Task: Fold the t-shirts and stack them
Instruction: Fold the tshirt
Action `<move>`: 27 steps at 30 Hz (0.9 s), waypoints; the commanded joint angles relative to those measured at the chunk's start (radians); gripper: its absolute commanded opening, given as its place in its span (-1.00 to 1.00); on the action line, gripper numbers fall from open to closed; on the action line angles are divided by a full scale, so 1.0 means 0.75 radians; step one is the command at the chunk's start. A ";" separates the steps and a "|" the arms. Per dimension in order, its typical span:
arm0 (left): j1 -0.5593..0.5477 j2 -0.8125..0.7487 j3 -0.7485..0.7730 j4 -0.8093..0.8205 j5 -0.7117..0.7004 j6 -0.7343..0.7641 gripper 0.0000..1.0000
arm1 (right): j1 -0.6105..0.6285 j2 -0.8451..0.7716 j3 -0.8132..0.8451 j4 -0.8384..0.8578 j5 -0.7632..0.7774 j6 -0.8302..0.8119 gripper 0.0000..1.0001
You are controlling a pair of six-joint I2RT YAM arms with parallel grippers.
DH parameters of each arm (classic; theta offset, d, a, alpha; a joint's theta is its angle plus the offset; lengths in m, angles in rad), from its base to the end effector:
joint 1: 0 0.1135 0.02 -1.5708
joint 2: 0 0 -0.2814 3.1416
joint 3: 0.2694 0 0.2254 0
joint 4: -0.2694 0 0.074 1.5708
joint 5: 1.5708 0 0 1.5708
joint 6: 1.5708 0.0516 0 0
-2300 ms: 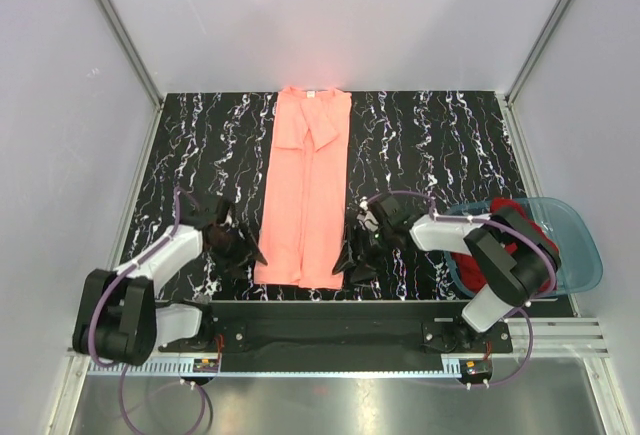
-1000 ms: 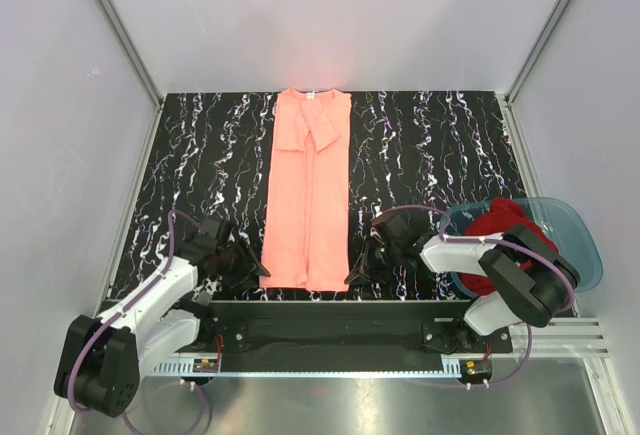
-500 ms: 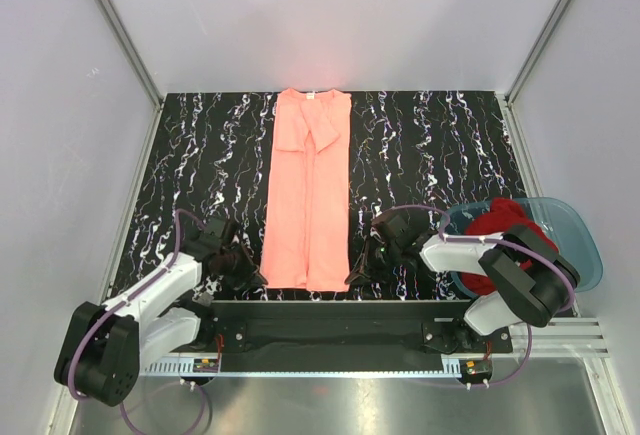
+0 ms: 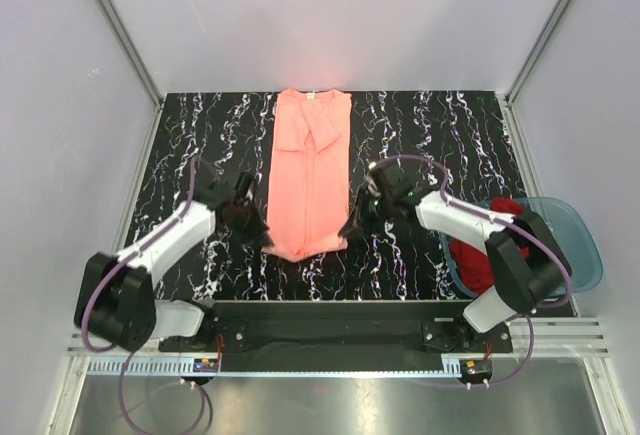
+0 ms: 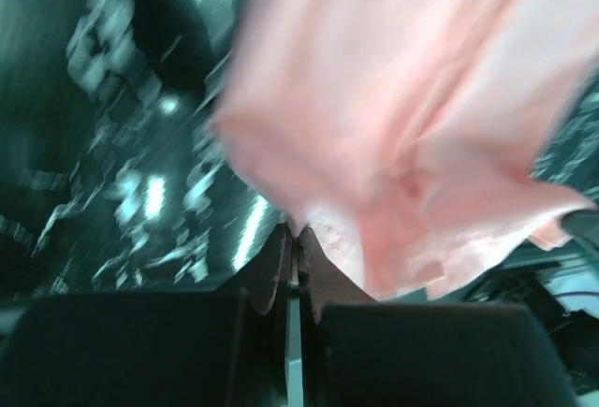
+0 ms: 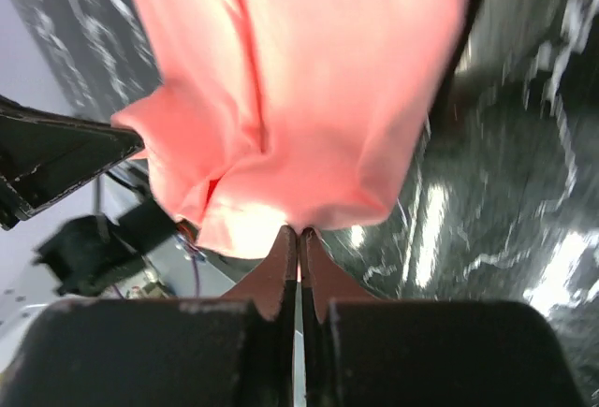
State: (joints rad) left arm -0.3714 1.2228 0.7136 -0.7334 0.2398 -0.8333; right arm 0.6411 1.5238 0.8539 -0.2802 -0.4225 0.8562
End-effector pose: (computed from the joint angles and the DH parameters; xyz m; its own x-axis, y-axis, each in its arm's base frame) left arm 0.1661 -0.0778 0.2070 -0.9069 -0.4184 -0.0503 -0.3678 0.8443 -0.3898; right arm 0.2156 0.1873 0.2082 -0.9836 0.1256 -0.1292 0.0098 0.7530 0.6579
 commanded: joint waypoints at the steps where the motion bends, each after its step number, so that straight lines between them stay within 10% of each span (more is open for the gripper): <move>1: 0.002 0.177 0.287 0.002 -0.066 0.139 -1.00 | -0.150 0.083 0.197 -0.139 -0.036 -0.160 -1.00; 14: 0.270 1.006 1.275 -0.088 0.067 0.307 -1.00 | -0.407 0.795 1.139 -0.504 -0.175 -0.411 -1.00; 27: 0.334 1.270 1.493 0.004 0.239 0.305 -1.00 | -0.482 1.079 1.520 -0.537 -0.281 -0.367 -1.00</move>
State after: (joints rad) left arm -0.1204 2.1769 1.7744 -0.7742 0.3626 -0.6174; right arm 0.2905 2.3108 1.9316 -0.6785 -0.5941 0.5766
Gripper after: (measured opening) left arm 0.024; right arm 0.012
